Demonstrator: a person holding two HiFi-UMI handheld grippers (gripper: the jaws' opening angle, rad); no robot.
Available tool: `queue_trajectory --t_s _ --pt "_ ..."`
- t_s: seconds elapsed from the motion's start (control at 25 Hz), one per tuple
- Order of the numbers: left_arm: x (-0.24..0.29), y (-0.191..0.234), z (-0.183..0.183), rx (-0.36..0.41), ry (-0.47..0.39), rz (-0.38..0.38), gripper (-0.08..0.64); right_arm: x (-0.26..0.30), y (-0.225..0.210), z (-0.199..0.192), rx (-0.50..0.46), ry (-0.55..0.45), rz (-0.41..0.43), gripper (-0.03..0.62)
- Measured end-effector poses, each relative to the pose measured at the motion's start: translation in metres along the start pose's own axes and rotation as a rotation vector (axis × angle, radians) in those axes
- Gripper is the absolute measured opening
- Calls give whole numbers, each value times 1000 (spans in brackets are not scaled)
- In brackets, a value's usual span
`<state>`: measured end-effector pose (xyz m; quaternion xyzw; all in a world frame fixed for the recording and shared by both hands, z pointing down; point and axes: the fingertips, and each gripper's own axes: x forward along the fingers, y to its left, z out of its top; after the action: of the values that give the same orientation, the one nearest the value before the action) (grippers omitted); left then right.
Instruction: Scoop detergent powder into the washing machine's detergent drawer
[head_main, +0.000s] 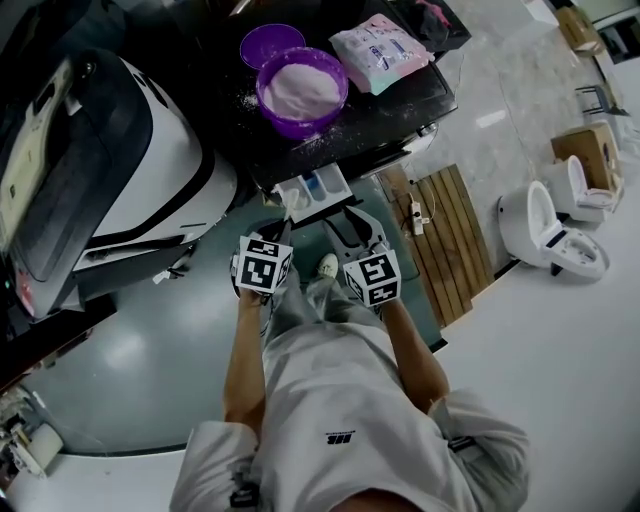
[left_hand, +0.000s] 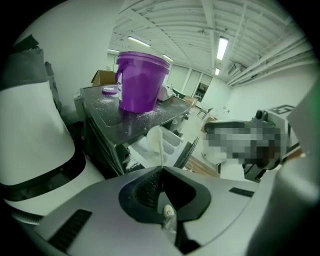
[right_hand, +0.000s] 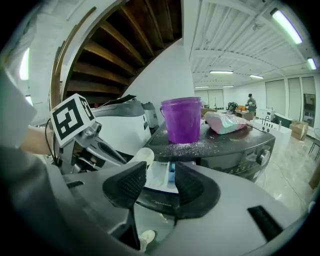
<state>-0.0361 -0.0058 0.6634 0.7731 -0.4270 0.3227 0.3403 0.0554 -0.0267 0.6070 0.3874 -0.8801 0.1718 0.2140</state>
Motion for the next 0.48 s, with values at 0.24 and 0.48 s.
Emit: queue_trajectory --t_s 0.24,0.48 --pt "13 -2 -5 54 39 91 15 0 -4 -11 12 9 8 178" --pt "19 -1 -8 101 91 166 15 3 -7 -18 17 19 16 178"
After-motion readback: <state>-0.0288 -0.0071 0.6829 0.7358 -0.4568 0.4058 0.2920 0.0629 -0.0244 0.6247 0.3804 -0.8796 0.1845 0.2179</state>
